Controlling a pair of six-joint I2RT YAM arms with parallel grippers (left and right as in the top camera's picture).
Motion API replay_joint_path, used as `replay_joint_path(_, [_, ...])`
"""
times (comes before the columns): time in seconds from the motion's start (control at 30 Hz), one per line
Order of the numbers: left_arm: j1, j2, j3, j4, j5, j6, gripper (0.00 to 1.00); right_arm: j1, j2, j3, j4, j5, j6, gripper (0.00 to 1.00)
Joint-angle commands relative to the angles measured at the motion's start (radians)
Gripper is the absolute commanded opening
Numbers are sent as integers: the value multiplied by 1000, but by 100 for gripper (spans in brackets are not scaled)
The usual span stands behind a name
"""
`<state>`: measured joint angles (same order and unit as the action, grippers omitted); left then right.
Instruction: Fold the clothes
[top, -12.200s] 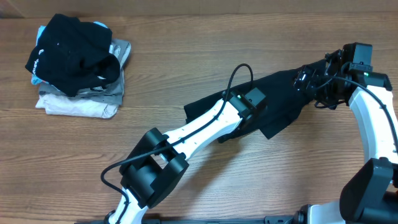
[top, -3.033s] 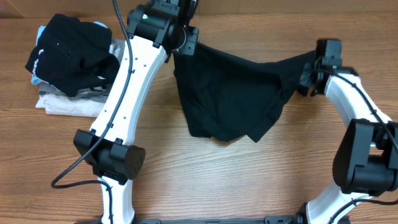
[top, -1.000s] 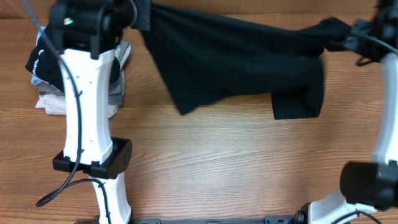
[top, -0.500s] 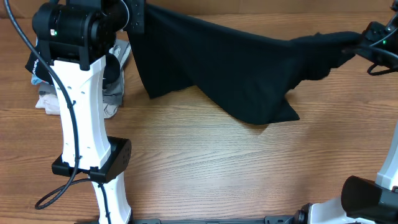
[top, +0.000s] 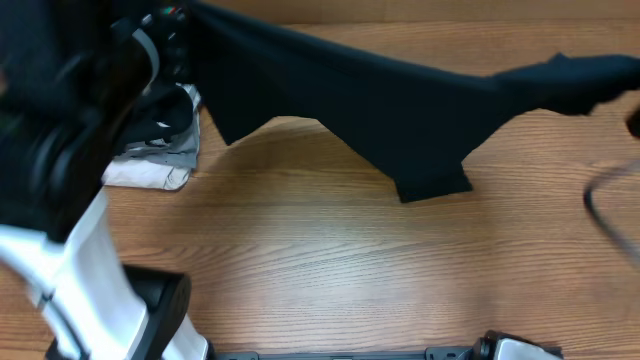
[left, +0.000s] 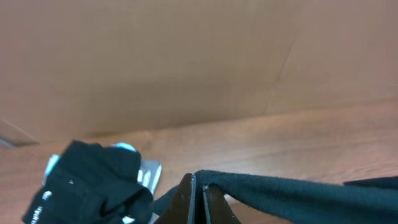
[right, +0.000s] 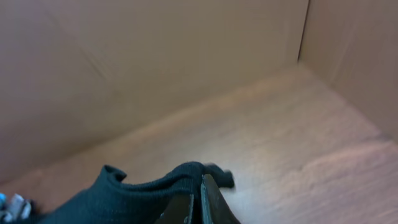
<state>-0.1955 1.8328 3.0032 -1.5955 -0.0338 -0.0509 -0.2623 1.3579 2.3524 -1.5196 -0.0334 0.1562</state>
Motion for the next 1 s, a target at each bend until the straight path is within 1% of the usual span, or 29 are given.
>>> replay_joint_path(0.0, [9,-101,19,-9,1,14,4,-8,-73,26,-5,44,1,4])
replay_joint_path(0.17, [9,-181,19,-25,3,14,4,-8,-171,27,-17,48,1,4])
replay_joint_path(0.3, [9,-231,19,-35,10,14,4,-8,-224,89,-55,86,0,4])
replay_joint_path(0.4, [9,-225,13,-37,9,14,4,-8,-224,138,-68,115,-7,4])
replay_joint_path(0.5, [9,-180,-2,-35,9,14,4,-8,-206,141,-62,115,-31,4])
replay_joint_path(0.67, [9,-64,-6,-28,8,15,4,-8,-113,141,-78,114,-63,4])
replay_joint_path(0.97, [9,214,-6,29,9,14,4,-8,187,141,-109,79,-79,4])
